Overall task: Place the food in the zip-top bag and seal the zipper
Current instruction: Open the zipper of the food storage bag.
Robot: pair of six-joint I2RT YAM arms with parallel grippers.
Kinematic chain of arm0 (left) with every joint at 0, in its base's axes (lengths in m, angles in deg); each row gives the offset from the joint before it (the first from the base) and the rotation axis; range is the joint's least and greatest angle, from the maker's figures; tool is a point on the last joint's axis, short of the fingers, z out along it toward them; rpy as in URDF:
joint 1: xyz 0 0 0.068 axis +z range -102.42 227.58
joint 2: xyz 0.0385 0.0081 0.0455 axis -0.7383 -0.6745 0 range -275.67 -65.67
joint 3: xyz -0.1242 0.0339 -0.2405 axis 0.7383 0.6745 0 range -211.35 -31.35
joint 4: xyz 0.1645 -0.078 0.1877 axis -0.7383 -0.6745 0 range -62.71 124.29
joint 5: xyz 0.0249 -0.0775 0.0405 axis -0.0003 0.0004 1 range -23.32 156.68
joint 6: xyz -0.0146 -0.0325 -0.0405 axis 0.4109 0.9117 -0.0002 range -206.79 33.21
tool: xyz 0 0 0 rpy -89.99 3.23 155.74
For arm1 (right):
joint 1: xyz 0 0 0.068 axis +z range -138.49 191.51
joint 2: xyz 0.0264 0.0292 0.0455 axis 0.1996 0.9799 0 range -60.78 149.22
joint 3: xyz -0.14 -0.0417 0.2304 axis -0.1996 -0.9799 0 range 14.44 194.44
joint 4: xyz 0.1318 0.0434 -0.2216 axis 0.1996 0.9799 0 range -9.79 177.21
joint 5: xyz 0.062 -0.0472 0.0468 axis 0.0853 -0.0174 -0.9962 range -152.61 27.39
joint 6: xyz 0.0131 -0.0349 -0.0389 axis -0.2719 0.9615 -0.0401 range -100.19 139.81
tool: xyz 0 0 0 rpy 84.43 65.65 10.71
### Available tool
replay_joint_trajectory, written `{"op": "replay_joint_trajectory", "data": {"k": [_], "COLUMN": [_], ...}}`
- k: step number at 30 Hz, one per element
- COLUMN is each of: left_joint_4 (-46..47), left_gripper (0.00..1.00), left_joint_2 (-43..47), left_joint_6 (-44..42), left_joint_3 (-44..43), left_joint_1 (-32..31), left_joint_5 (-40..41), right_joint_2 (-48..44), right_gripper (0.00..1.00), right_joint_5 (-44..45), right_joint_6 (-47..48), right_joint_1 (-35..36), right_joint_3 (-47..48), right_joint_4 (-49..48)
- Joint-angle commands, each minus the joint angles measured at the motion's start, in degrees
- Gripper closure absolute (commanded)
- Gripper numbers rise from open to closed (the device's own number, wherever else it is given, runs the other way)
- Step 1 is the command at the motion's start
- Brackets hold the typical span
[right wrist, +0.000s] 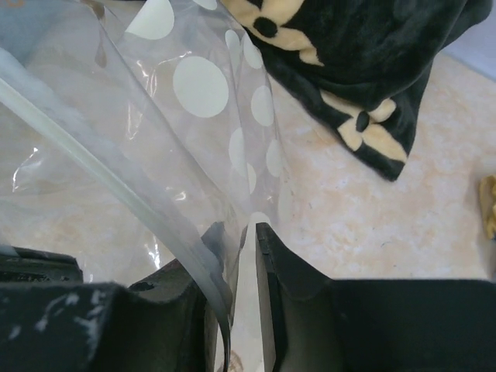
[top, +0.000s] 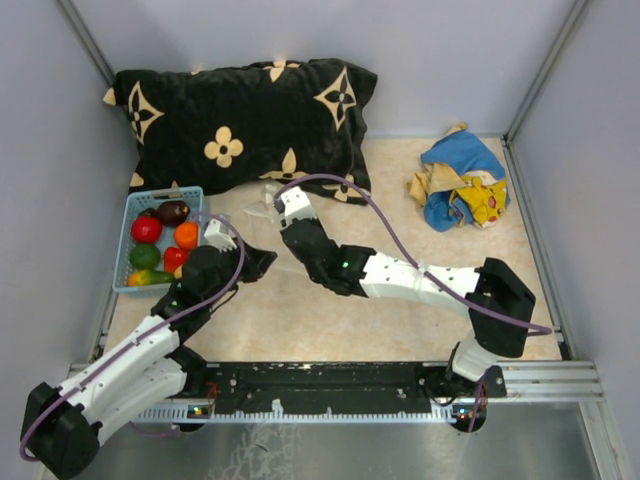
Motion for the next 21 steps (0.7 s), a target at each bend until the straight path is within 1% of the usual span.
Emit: {"op": "replay_joint_trajectory", "data": {"k": [1,4,5,7,9,10,17,21], "left_joint_4": [-2.99,-4.83,-5.12,-5.55,-6.20,-6.56,-10.62,-11.80], "left_gripper": [1.00,1.00,1.00,1.00,1.00,1.00,1.00,1.00], "left_joint_2": [0.12,0.33,0.55,1.02,1.59,1.80,1.19,-0.51], "left_joint_6": [-3.51,-4.54,-4.74,-5.23,-5.77,-6.09,-8.65,-10.07], "left_joint_3": [-3.99,-5.14,-5.30,-5.34,-5.34,-5.32,-7.79,-9.74], "left_joint_1": [0.14,0.12,0.14,0.14,0.14,0.14,0.14,0.13], "left_joint_5": [-1.03,-1.34,-1.36,-0.93,1.24,2.21,6.79,9.05], "right_joint_2": [1.38,2.66,2.84,2.92,2.39,1.90,-2.84,-4.04], "right_gripper": [0.75,0.74,0.77,0.85,0.97,1.00,1.00,1.00], "right_joint_5": [3.42,4.09,4.95,6.92,9.05,10.16,14.18,15.01], "right_joint_6": [7.56,10.08,10.64,11.51,12.14,12.43,13.53,12.08], "right_joint_1": [0.61,0.50,0.50,0.55,0.42,0.21,-1.28,-1.28], "right_joint_3": [4.91,6.04,6.20,6.26,6.14,6.18,6.35,8.83], "right_joint_4": [-2.87,-2.81,-2.81,-2.60,-2.03,-1.48,4.59,11.12]}}
